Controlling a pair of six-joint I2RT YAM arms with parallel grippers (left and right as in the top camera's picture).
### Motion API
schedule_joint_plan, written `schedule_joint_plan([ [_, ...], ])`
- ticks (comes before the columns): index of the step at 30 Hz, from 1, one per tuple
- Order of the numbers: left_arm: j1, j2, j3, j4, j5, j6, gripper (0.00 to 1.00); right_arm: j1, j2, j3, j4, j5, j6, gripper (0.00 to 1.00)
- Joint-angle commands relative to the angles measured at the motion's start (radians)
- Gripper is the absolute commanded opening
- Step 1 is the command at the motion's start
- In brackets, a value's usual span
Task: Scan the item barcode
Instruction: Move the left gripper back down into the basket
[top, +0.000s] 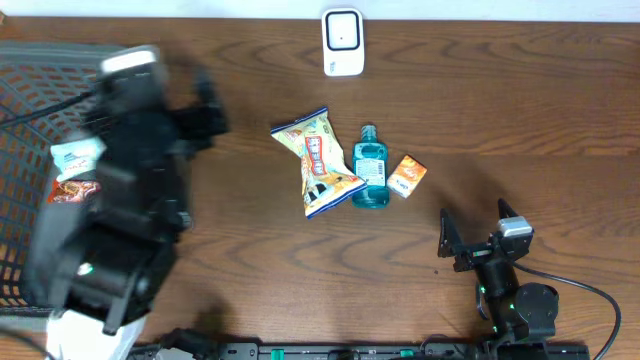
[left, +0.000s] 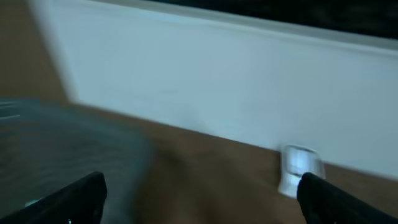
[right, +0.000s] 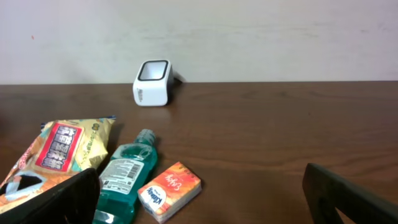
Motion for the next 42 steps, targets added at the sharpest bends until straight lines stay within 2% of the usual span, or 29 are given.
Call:
schedule_joint_plan([
  [1,0.172,-0.046,0.003,-0.025,-0.026,-0.008,0.98,0.006,-0.005,-0.001,-0.004,0.008,-0.009,0.99],
  [6,0.372,-0.058,0.003,-0.079,-0.013,-0.129,0.98,0.006,-0.005,-0.001,-0.004,0.008,-0.009,0.99],
  [11,0.560,-0.013,0.003,-0.143,0.092,-0.277,0.98,0.006,-0.005,-0.001,-0.004,0.008,-0.009,0.99],
  [14,0.686,0.045,0.003,-0.207,0.201,-0.388,0.98,0.006,-0.005,-0.001,-0.004,0.008,-0.009,0.99],
  [20,0.906,0.192,0.003,-0.302,0.462,-0.478,0.98,0.006,-0.005,-0.001,-0.004,0.008,-0.009,0.99],
  [24,1.030,0.286,0.003,-0.311,0.631,-0.481,0.98,0.006,-0.005,-0.001,-0.004,0.008,-0.009,0.99],
  [27,1.091,0.349,0.003,-0.320,0.684,-0.481,0.98,0.006,-0.005,-0.001,-0.004,0.008,-0.009,0.99],
  [33,1.113,0.454,0.002,-0.351,0.687,-0.430,0.98,0.006,-0.005,-0.001,-0.004,0.008,-0.009,0.99],
  [42,1.112,0.548,0.002,-0.315,0.676,-0.374,0.98,0.006,-0.005,-0.001,-0.004,0.008,-0.009,0.99],
])
